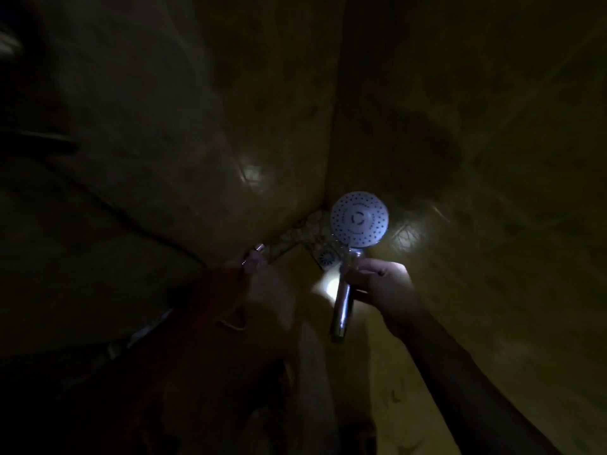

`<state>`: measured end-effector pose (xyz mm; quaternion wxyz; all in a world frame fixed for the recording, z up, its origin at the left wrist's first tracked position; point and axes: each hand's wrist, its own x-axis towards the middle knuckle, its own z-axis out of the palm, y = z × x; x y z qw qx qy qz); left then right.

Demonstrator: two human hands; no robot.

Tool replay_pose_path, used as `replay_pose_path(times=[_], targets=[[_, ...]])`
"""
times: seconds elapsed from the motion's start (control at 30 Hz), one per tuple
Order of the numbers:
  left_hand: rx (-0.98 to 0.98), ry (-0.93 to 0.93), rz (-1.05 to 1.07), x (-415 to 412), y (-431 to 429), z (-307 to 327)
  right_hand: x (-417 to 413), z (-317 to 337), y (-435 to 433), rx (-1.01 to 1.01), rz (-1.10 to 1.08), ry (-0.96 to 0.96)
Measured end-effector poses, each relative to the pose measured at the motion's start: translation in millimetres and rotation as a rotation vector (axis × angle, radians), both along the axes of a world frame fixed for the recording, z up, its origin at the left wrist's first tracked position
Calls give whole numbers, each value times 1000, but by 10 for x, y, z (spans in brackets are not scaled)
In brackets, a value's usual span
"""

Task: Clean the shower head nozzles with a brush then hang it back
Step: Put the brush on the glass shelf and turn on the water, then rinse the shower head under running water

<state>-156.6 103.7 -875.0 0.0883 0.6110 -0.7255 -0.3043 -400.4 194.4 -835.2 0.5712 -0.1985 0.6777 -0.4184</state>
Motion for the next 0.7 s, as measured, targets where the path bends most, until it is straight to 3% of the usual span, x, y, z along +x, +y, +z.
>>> replay_pose_path(times=[0.07,0.17,0.3,0.43,0.7], targets=[[-74,179,55,190,-6,444,43,372,-90,-59,-12,24],[-166,190,63,505,-116,918,106,858,-144,-83,-12,28],[-226,292,225,800,-288,1377,208,1360,-195,-128,0,-17],[-272,449,326,912,-582,1614,304,1654,-219,-160,-21,15],[-259,566,249,921,-588,1908,468,1982,-67,-111,-79,14]])
